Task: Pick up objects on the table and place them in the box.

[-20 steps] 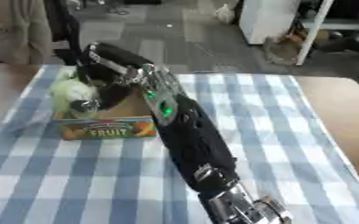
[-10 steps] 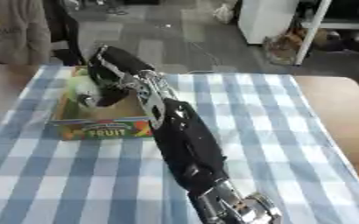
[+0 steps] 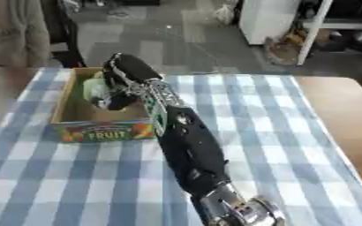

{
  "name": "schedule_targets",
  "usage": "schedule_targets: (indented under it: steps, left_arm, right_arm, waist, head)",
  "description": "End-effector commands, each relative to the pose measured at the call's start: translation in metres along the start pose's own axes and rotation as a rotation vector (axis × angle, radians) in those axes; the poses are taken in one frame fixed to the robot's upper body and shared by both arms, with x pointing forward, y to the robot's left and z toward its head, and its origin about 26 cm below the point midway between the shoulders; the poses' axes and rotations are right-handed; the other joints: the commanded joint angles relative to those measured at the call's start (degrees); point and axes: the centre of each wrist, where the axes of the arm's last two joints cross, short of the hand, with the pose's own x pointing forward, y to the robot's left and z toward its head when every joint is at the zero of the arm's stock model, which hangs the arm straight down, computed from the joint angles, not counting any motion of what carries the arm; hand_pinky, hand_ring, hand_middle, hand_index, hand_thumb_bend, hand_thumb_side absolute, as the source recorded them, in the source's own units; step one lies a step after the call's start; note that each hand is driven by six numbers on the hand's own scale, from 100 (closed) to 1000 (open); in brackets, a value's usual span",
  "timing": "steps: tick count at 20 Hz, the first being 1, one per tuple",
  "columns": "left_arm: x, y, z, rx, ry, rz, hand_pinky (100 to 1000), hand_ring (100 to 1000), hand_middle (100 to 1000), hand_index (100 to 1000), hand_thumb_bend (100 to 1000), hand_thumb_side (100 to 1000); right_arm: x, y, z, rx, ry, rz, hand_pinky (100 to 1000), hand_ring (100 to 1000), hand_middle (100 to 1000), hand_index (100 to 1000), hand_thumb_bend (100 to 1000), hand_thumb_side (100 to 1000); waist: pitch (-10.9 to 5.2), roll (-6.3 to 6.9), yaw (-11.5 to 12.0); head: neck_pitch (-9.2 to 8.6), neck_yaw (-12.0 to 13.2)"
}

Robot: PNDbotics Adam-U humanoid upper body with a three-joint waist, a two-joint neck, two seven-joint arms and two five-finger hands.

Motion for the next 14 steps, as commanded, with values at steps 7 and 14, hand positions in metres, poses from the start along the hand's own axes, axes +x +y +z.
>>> schedule_targets:
  steps: [7, 14]
  left_arm:
    - [0.007, -0.001, -0.006, -0.020, -0.030, -0.004, 611, 584, 593, 656, 100, 597]
    - [0.007, -0.001, -0.006, -0.020, -0.031, -0.005, 611, 584, 593, 656, 100, 597]
  right_arm:
    - [-0.015, -0.006, 0.004, -0.070, 0.096, 0.047, 255, 327, 334, 428, 434, 265]
    - [-0.020, 0.001, 0.009, -0.105, 0.132, 0.053, 412, 493, 480, 552, 422, 247]
  waist:
    - [-0.66, 0.24, 0.0]
    - [-0.57, 0.30, -0.1]
  head:
    - [-0.63, 0.1]
    - [-0.62, 0.2]
